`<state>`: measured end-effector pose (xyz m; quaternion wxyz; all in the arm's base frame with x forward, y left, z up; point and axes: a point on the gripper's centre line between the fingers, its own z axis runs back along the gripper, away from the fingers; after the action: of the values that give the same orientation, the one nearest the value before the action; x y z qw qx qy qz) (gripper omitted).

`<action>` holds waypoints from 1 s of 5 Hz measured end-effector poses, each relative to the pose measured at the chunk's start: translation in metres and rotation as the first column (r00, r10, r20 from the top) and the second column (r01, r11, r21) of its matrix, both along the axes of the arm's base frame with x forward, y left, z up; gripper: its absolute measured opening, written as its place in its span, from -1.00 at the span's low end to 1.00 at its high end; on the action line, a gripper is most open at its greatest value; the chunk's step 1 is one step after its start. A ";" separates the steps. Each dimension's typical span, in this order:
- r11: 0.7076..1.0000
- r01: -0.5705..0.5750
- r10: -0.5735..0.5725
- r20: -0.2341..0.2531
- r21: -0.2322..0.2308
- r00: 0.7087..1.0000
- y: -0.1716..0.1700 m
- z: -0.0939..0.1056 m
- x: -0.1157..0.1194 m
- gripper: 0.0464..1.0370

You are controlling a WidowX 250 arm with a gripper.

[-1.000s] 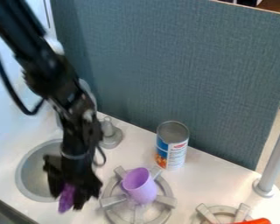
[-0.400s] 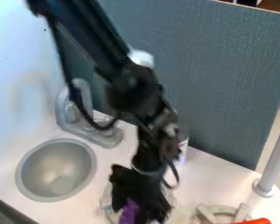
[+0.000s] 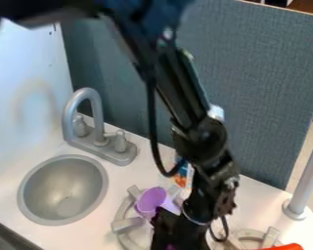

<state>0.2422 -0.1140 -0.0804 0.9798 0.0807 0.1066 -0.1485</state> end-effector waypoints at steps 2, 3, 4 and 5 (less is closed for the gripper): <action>0.999 -0.019 0.020 -0.013 0.038 1.000 -0.004 -0.022 0.011 0.40; 0.999 -0.024 0.024 -0.020 0.047 1.000 -0.005 -0.026 0.015 0.41; 0.999 -0.032 0.034 -0.057 0.034 0.998 -0.002 -0.030 0.015 0.49; 0.998 -0.054 0.056 -0.075 0.034 0.996 -0.002 -0.029 0.013 0.90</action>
<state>0.2555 -0.1159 -0.1093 0.9774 0.0879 0.1482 -0.1225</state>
